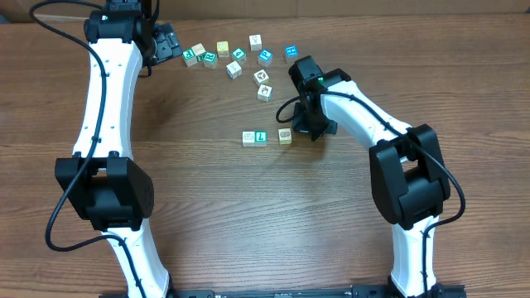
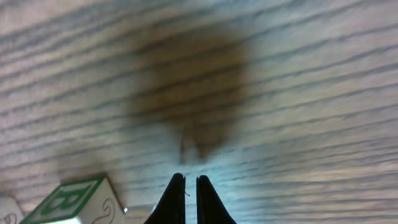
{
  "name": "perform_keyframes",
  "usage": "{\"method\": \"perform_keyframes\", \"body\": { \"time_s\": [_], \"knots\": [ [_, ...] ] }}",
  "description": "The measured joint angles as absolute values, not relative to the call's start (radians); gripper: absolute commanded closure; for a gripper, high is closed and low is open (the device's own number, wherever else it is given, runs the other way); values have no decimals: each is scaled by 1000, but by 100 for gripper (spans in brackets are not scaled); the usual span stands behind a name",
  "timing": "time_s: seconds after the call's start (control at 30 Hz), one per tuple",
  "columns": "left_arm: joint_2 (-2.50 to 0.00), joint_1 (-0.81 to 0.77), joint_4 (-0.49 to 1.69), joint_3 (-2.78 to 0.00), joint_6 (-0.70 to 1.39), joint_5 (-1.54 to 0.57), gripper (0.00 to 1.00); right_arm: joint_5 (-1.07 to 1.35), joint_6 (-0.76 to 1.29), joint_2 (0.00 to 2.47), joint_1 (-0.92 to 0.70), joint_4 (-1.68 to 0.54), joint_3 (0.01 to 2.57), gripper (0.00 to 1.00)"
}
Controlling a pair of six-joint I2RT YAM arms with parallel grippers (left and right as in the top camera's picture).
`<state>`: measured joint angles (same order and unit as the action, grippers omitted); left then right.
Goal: Form a horizontal line
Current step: 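Lower the 'B' block onto the table right of the 'L' block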
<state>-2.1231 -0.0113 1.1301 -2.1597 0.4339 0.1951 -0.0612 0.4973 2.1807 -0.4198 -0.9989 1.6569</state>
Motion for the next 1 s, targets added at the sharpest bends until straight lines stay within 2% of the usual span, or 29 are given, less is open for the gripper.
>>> {"method": "perform_keyframes", "body": {
  "time_s": [1.0],
  "knots": [
    [-2123,-11,1130,-2160,434,195,0,179,471,2181,-433,-953,1653,96]
  ]
}}
